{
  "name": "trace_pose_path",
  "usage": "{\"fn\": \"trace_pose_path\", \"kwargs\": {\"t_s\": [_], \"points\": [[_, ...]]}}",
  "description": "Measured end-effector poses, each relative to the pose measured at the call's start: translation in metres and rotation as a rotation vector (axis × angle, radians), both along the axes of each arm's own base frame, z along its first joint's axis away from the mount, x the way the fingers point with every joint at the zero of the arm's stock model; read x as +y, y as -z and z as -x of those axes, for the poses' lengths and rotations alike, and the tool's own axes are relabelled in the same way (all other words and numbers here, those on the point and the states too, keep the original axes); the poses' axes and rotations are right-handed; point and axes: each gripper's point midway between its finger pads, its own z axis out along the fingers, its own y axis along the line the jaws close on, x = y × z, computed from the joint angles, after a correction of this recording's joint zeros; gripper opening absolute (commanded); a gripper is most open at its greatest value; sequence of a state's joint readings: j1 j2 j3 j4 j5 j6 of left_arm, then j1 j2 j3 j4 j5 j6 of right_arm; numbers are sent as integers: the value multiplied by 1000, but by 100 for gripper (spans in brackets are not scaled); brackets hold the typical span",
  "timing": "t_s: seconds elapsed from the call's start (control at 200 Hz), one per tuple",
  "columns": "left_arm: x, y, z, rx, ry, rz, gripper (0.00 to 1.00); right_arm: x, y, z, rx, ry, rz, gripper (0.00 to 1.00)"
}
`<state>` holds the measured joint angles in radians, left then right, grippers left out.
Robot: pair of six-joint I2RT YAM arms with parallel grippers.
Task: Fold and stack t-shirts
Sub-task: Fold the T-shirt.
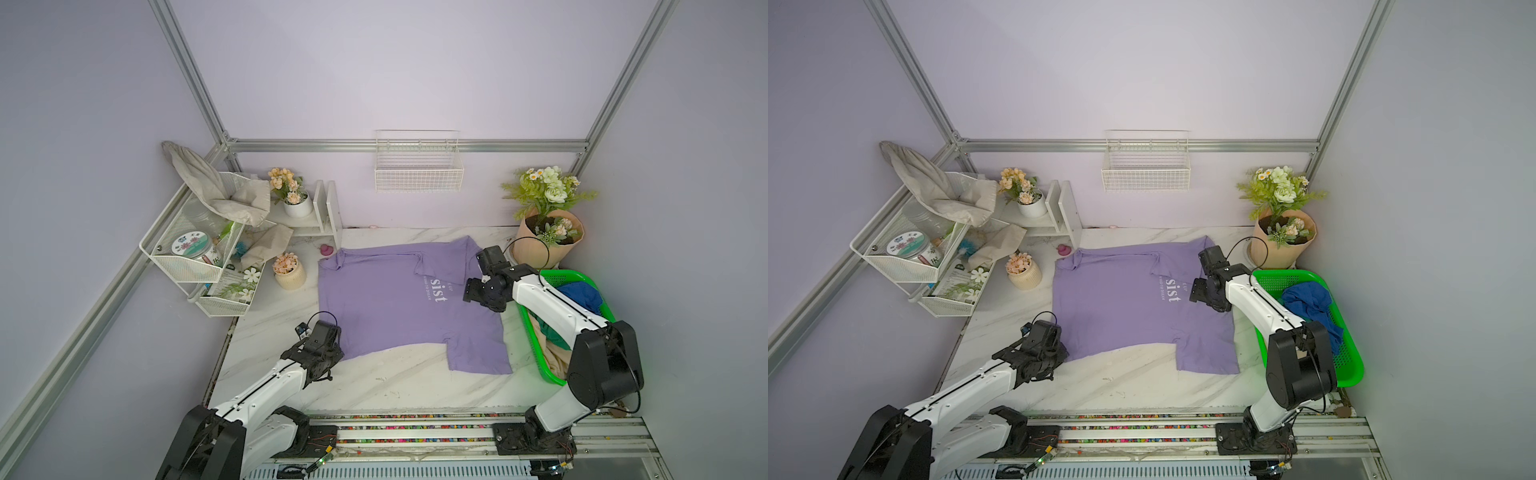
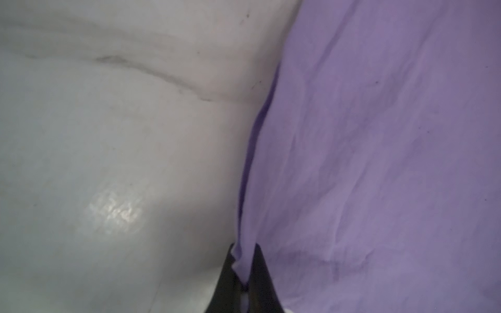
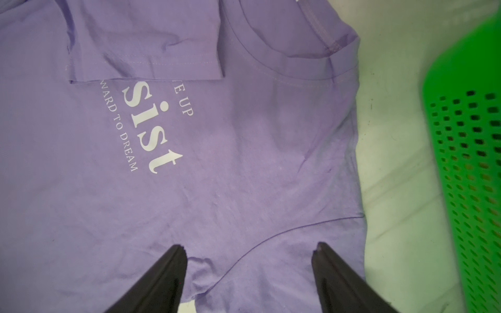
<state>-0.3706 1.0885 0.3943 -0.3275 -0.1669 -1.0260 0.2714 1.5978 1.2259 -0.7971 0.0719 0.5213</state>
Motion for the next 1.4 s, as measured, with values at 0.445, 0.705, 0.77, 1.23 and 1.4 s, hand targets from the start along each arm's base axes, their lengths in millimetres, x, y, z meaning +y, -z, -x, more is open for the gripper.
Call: {"fn": "trace_pose_path", "kwargs": {"t_s": [0.445, 0.705, 0.77, 1.23, 1.4], "points": [[-2, -28, -17, 5, 56, -54, 0, -23, 50, 101, 319, 61, 35, 45], [-2, -44, -29, -10, 80, -61, 0, -45, 70, 154, 484, 144, 57, 51], [1, -44, -29, -6, 82, -65, 0, -47, 72, 162, 498, 150, 59, 51], [17, -50, -27, 5, 86, -77, 0, -54, 72, 195, 535, 225, 58, 53], [20, -57, -32, -7, 88, -75, 0, -60, 62, 180, 487, 252, 95, 53]]}}
